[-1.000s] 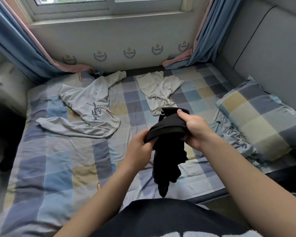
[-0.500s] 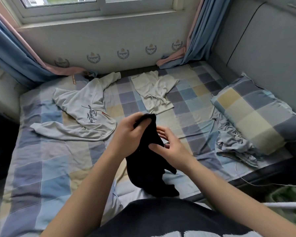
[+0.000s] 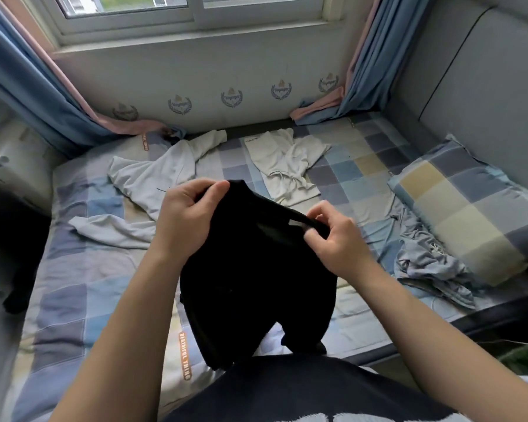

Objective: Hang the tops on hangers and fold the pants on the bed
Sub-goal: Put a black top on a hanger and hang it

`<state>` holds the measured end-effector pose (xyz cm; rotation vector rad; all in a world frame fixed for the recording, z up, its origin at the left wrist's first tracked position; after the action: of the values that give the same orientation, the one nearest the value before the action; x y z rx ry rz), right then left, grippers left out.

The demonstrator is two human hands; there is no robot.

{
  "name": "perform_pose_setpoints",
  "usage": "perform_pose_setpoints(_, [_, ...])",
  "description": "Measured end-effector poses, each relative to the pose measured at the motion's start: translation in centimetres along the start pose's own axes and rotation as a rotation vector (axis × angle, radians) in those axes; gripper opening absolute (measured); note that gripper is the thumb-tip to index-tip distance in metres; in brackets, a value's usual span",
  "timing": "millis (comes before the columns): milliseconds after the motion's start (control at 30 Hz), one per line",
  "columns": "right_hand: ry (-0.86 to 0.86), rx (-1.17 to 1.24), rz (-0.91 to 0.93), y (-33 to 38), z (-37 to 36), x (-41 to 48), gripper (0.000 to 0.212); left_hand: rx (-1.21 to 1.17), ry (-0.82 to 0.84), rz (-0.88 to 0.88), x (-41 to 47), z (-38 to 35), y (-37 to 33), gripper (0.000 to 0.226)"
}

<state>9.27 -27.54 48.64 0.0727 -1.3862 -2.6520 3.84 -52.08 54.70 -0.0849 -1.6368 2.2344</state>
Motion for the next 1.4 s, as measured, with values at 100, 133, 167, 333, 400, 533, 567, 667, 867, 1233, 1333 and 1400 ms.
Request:
perform_pose_setpoints(100, [-0.052, -0.251, -0.109, -1.8, 2.5, -0.2, 0.008, -0.065, -0.061, -0.007, 0.1, 1.3, 0.2, 0.021])
perform_pose_setpoints(133, [-0.073, -0.268, -0.142, -2.4, 3.5, -0.4, 0.009, -0.073, -0.065, -0.007, 0.2, 1.5, 0.4, 0.021])
perform_pose_setpoints(167, [-0.095, -0.260, -0.154, -2.8, 4.4, -0.5, 0.009, -0.070, -0.065, -0.009, 0.3, 1.5, 0.7, 0.021])
perform_pose_setpoints(333, [-0.062, 0.153, -0.115, -1.8, 6.2, -0.8, 0.018, 0.026, 0.070, 0.181, 1.4, -1.1, 4.4, 0.025])
perform_pose_setpoints(400, [-0.044, 0.311, -0.104, -0.7, 5.9, -1.3, 0.021, 0.011, 0.265, 0.259, 1.2, -4.8, 5.8, 0.016])
perform_pose_setpoints(533, [-0.006, 0.481, -0.123, 1.0, 5.4, -3.0, 0.032, 0.058, 0.584, 0.222, -0.1, -13.5, 6.0, 0.053])
perform_pose_setpoints(567, [-0.022, 0.520, -0.135, 1.0, 5.5, -3.7, 0.034, 0.081, 0.601, 0.183, -0.3, -15.4, 5.8, 0.045])
perform_pose_setpoints(667, [-0.105, 0.643, -0.183, 0.2, 7.0, -6.9, 0.035, 0.220, 0.614, 0.083, -0.4, -20.1, 5.6, 0.023])
perform_pose_setpoints(867, [-0.524, 0.489, -0.322, -2.9, 15.1, -18.8, 0.030, 0.324, 0.691, 0.038, 0.0, -26.1, 5.2, 0.043])
perform_pose_setpoints(1233, [-1.006, -0.074, -0.678, -1.0, 19.8, -49.5, 0.018, 0.179, 1.345, -0.322, -10.5, -45.0, -10.1, 0.022])
perform_pose_setpoints(1333, [-1.145, -0.123, -0.767, 1.2, 19.1, -59.5, 0.020, 0.074, 1.371, -0.419, -17.6, -49.5, -16.3, 0.030])
perform_pose_setpoints(1400, [-1.240, -0.142, -0.812, 3.1, 18.5, -66.3, 0.018, -0.006, 1.405, -0.485, -23.3, -52.1, -20.5, 0.032])
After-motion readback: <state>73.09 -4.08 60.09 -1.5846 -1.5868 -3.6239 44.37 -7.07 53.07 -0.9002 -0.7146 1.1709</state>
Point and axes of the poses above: each hand's wrist, its own x-axis towards the middle knuckle, its own z-axis out of the back of the hand, y = z × x, the point moved 10 cm from there along x, towards the middle knuckle, and after that the axes turned 15 degrees about y, right-handed, at the moved point
